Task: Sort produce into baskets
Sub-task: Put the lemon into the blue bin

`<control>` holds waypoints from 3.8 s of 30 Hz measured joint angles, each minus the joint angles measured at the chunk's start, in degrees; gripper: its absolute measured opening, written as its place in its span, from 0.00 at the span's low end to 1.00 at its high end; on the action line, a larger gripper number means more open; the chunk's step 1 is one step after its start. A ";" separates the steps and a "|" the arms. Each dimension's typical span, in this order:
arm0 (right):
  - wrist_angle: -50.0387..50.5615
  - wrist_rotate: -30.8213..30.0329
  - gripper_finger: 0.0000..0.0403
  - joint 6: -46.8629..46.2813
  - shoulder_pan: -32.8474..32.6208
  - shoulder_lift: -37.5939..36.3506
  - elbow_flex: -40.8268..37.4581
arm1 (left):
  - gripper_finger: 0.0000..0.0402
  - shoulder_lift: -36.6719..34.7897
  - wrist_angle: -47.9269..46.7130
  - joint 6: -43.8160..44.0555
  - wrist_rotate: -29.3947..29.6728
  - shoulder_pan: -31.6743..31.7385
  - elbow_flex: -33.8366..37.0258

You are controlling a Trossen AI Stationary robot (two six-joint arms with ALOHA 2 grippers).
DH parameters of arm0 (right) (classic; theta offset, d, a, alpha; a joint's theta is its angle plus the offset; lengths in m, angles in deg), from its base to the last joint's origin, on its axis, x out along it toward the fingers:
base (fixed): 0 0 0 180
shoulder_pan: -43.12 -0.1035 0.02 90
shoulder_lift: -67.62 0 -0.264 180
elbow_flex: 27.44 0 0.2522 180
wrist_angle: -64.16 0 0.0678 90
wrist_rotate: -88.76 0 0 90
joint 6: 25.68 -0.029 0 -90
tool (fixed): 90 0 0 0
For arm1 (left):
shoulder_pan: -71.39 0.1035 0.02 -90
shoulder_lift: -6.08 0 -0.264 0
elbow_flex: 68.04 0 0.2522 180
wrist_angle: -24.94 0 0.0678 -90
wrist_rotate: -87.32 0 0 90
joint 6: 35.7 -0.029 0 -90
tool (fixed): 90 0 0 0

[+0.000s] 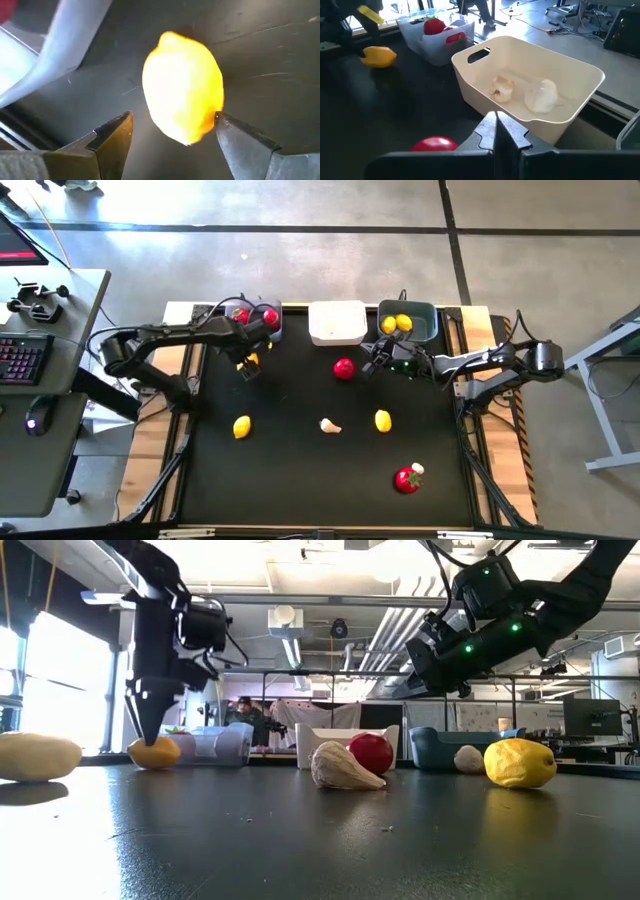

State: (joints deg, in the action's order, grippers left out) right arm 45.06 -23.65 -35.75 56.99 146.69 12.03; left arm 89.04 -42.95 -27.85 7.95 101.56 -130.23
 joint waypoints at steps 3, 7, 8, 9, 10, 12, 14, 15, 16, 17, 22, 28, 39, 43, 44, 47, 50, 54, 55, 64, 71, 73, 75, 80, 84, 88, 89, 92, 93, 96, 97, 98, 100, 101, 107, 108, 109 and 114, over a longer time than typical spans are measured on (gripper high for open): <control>0.00 0.00 0.00 0.00 0.00 0.00 0.00 | 0.67 2.16 -0.02 -0.04 0.00 0.51 0.00; -0.01 0.00 0.00 0.00 0.00 0.00 0.00 | 0.67 4.71 0.44 -1.49 -0.41 0.68 0.00; 0.00 0.00 0.00 0.00 0.00 0.00 0.00 | 0.67 5.32 0.88 -2.07 -0.81 0.68 0.00; 0.00 0.00 0.00 0.00 0.00 0.00 0.00 | 0.67 5.86 1.53 -2.44 -1.04 0.68 0.00; 0.00 0.00 0.00 0.00 0.00 0.00 0.00 | 0.67 6.39 2.25 -2.76 -1.05 0.68 0.00; 0.00 0.00 0.00 0.00 0.00 0.00 0.00 | 0.66 7.08 3.75 -4.06 -1.05 0.68 0.00; 0.00 0.00 0.00 0.01 0.00 0.00 0.00 | 0.63 7.42 5.32 -5.49 -1.11 0.68 0.02; 0.03 0.00 0.00 0.02 0.00 0.00 0.00 | 0.61 7.48 5.57 -6.11 -1.22 0.68 0.02; 0.03 0.00 0.00 0.00 0.00 0.00 0.00 | 0.59 7.58 5.53 -6.90 -1.42 0.68 0.02; 0.03 0.00 0.00 0.00 0.00 0.00 0.00 | 0.58 7.64 5.51 -7.81 -1.68 0.68 0.01; 0.03 0.00 0.00 0.02 -0.02 0.00 0.00 | 0.49 7.56 5.49 -11.10 -5.25 0.68 -0.07; 0.57 0.02 0.00 0.02 -0.04 0.02 0.00 | 0.47 6.98 9.18 -12.01 -14.05 0.64 0.48; 1.04 1.36 0.00 -2.87 -0.16 0.04 0.00 | 0.47 -0.01 36.30 -8.50 -22.69 0.28 10.17; 0.76 3.52 0.00 -4.62 -0.17 0.04 0.00 | 0.47 -1.19 53.50 -8.14 -22.72 -1.12 14.82; 0.52 3.88 0.00 -4.66 -0.16 0.04 0.00 | 0.47 -1.19 58.91 -8.30 -22.68 -1.58 16.21; 0.22 3.98 0.00 -4.50 -0.17 0.04 0.02 | 0.47 -0.45 74.07 -8.46 -21.53 -3.25 20.70; -0.26 3.98 0.00 -4.50 -0.17 0.04 0.02 | 0.47 0.50 84.39 -8.66 -18.47 -4.56 24.31; -1.09 3.98 0.00 -4.42 -0.16 0.04 0.02 | 0.47 2.45 89.10 -10.35 -16.16 -5.46 26.88; -1.37 3.98 0.00 -4.13 -0.15 0.04 0.02 | 0.47 3.01 89.61 -10.60 -15.53 -5.67 27.14; -2.12 3.98 0.00 -3.41 -0.15 0.04 0.02 | 0.47 11.16 98.10 -11.54 -14.83 -7.29 27.15; -2.09 4.04 0.00 -3.19 -0.15 0.04 0.02 | 0.47 18.31 103.45 -11.53 -14.53 -7.34 26.96; -2.07 4.42 0.00 -2.97 -0.15 0.04 0.02 | 0.47 20.01 105.27 -11.21 -14.53 -7.34 26.91; -2.10 5.59 0.00 -2.55 -0.15 0.04 0.02 | 0.47 21.41 107.08 -10.72 -14.64 -7.34 26.93; -5.12 11.68 0.00 -0.42 -0.26 0.04 0.02 | 0.47 22.01 111.38 -7.44 -19.08 -7.33 26.99; -9.22 11.86 0.01 1.22 -1.82 0.04 0.04 | 0.47 20.64 112.93 -4.47 -23.66 -7.39 25.49; -9.77 11.44 0.09 2.57 -4.04 0.04 1.44 | 0.46 20.24 113.29 -1.58 -27.97 -8.29 23.12; -9.76 11.47 0.12 2.59 -4.56 0.06 2.12 | 0.46 20.15 113.38 -1.08 -29.08 -8.71 22.30; -9.62 11.65 0.25 2.62 -6.55 0.65 4.34 | 0.46 20.08 113.82 -0.94 -29.74 -10.34 19.91; -9.63 11.66 0.29 2.60 -7.10 1.00 5.18 | 0.46 20.08 113.66 -0.94 -29.88 -10.85 19.15; -9.42 10.95 0.42 2.56 -8.60 2.29 7.71 | 0.46 20.04 113.82 -0.63 -29.88 -12.30 16.74; -8.79 10.38 0.46 2.59 -9.07 2.68 8.61 | 0.46 20.04 113.83 -0.43 -29.89 -12.69 15.92; -7.94 9.90 0.50 2.60 -9.45 3.10 9.58 | 0.46 20.04 113.77 -0.40 -30.04 -12.98 15.22; -5.57 8.72 0.58 2.60 -10.06 3.83 11.57 | 0.46 20.04 113.49 -0.42 -30.56 -13.44 13.92; -4.01 8.17 0.61 2.60 -10.30 4.14 12.59 | 0.46 20.04 113.44 -0.37 -31.03 -13.59 13.34; 1.60 7.57 0.70 2.60 -11.15 6.20 17.84 | 0.46 20.04 113.49 0.93 -32.41 -13.74 10.26; 2.18 7.55 0.71 2.59 -11.28 6.44 18.40 | 0.46 20.04 113.50 0.97 -32.41 -13.74 9.91; 2.52 7.55 0.71 2.60 -11.30 6.69 19.06 | 0.46 20.03 113.52 0.98 -32.41 -13.73 9.63; 6.02 7.57 0.71 4.10 -11.30 6.88 20.82 | 0.46 19.97 113.47 0.77 -32.63 -13.72 8.29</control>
State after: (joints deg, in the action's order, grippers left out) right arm 51.08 -16.09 -31.65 45.69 153.57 32.85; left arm 109.01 70.51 -27.07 -24.68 87.84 -121.94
